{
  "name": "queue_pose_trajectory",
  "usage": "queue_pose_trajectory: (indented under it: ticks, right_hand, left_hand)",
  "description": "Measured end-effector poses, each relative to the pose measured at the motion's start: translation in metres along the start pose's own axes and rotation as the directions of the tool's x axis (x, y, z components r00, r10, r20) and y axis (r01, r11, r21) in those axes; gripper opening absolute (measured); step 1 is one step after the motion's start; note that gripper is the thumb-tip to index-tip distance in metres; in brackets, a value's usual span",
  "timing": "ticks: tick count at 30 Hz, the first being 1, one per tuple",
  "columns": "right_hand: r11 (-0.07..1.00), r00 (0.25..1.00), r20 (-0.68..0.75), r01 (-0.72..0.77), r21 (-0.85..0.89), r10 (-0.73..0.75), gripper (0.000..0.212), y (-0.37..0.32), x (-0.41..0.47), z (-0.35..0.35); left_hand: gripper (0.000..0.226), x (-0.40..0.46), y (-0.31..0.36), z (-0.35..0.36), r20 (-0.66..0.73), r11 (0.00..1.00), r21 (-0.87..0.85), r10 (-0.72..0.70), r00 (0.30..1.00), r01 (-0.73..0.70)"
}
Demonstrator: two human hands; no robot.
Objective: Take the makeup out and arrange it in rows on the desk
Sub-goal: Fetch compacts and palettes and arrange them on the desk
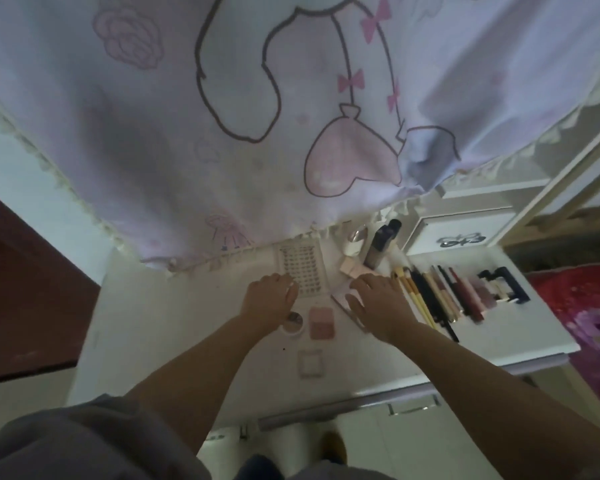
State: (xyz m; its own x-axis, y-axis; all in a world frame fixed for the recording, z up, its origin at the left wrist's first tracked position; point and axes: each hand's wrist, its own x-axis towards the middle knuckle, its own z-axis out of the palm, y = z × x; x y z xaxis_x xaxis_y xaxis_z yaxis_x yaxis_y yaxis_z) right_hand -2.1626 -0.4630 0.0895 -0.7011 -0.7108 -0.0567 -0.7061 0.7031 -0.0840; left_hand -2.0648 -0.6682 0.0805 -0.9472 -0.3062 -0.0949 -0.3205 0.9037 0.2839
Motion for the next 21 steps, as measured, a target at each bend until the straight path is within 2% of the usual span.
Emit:
queue_pose_trajectory:
  ticks: [3,5,7,11,13,16,21]
  right_hand:
    - [0.988,0.985,-0.082,-0.154,-0.021,0.152,0.046,0.001,-0.023,-0.001]
    - [0.959,0.957,-0.065,-0.283,-0.010,0.282,0.049,-0.004,-0.045,0.002]
    - [0.899,0.898,-0.035,-0.437,0.015,0.438,0.052,-0.015,-0.073,0.010]
    - [0.753,0.751,-0.045,-0.656,0.051,0.658,0.055,-0.041,-0.146,0.028]
    - [0.651,0.650,-0.048,-0.754,0.087,0.759,0.055,-0.056,-0.190,0.036]
    - [0.465,0.463,-0.050,-0.873,0.149,0.885,0.051,-0.083,-0.261,0.045]
    - [0.156,0.156,-0.013,-0.968,0.198,0.988,0.052,-0.147,-0.398,0.065]
  left_hand:
    - [0.041,0.012,0.026,-0.011,-0.029,0.987,-0.002,0.163,0.986,-0.163]
    - [0.043,0.012,0.039,-0.010,-0.012,0.952,0.082,0.298,0.954,-0.296]
    - [0.044,0.006,0.050,-0.004,0.009,0.895,0.146,0.424,0.905,-0.421]
    - [0.045,-0.023,0.080,0.013,0.044,0.779,0.069,0.622,0.782,-0.624]
    - [0.049,-0.049,0.097,0.026,0.106,0.690,0.041,0.716,0.690,-0.722]
    - [0.047,-0.096,0.129,0.045,0.224,0.509,0.028,0.836,0.501,-0.860]
    - [0.046,-0.200,0.187,0.070,0.309,0.203,0.022,0.930,0.200,-0.979]
